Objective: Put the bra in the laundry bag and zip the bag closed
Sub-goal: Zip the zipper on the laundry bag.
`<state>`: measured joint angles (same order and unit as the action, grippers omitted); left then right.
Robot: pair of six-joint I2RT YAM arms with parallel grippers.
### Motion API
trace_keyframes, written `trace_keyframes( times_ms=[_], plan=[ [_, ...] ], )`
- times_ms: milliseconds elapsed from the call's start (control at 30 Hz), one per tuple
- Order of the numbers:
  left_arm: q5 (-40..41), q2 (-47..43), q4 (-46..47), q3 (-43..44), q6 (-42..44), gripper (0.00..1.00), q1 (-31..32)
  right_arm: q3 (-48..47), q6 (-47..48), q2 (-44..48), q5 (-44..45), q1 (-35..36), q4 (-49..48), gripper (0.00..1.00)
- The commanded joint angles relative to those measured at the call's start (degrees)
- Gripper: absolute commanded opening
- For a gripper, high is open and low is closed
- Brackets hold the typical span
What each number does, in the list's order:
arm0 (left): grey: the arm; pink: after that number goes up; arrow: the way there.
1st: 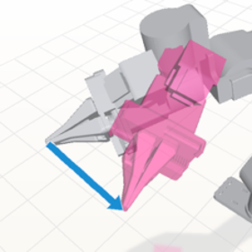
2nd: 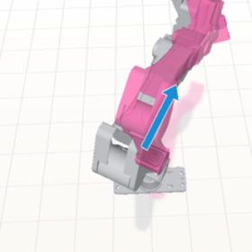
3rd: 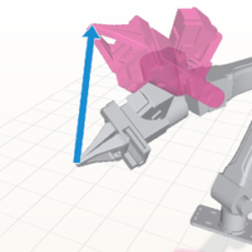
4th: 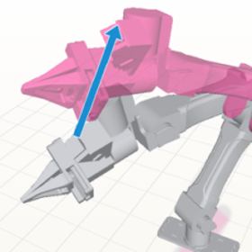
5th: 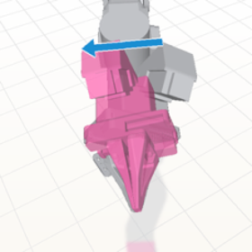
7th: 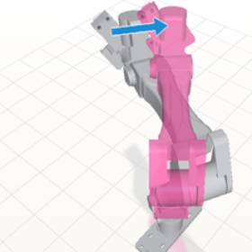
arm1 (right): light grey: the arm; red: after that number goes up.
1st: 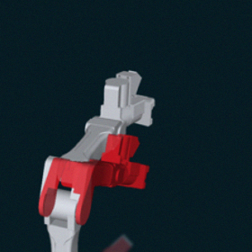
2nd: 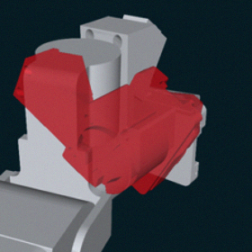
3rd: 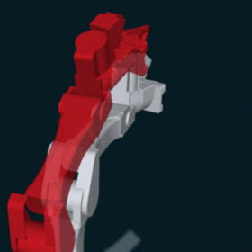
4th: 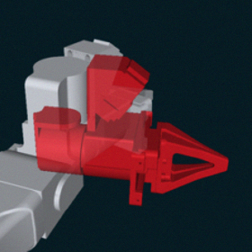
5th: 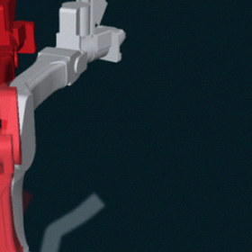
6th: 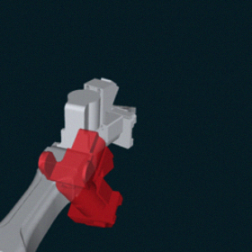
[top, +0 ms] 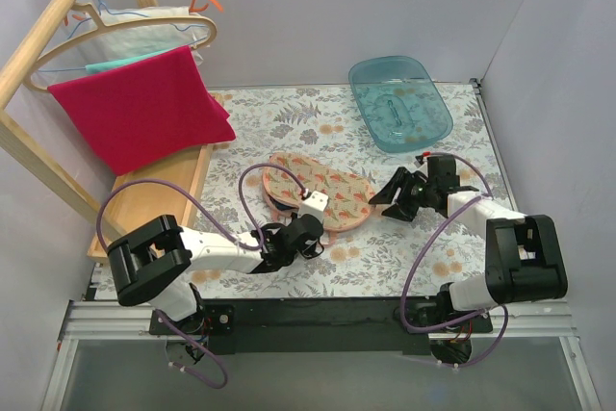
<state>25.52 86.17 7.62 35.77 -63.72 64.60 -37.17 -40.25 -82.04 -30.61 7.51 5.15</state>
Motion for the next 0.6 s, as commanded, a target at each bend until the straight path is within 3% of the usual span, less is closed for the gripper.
trace_keyframes(
  times_ms=[0,67,233,267,567],
  plan=[
    [-1.0,1.4,-0.9,3.4,-0.7,0.0,-0.2,4.0,-3.0,3.9,-1.4,0.0,-4.3,0.69],
    [-0.9,2.0,-0.8,4.4,-0.4,0.0,-0.3,5.3,-3.4,5.2,-0.7,-0.1,-4.2,0.78],
    [-1.7,0.8,0.6,3.8,2.2,0.0,-0.3,6.6,-4.3,6.5,0.2,0.0,-4.1,0.84],
    [-2.3,0.4,1.3,3.5,2.5,0.0,-0.3,6.7,-4.3,6.7,0.2,0.0,-3.8,0.96],
    [-3.6,0.0,0.2,4.7,2.5,0.0,-0.3,10.0,-12.5,13.7,-0.8,0.0,-4.2,0.98]
  ],
)
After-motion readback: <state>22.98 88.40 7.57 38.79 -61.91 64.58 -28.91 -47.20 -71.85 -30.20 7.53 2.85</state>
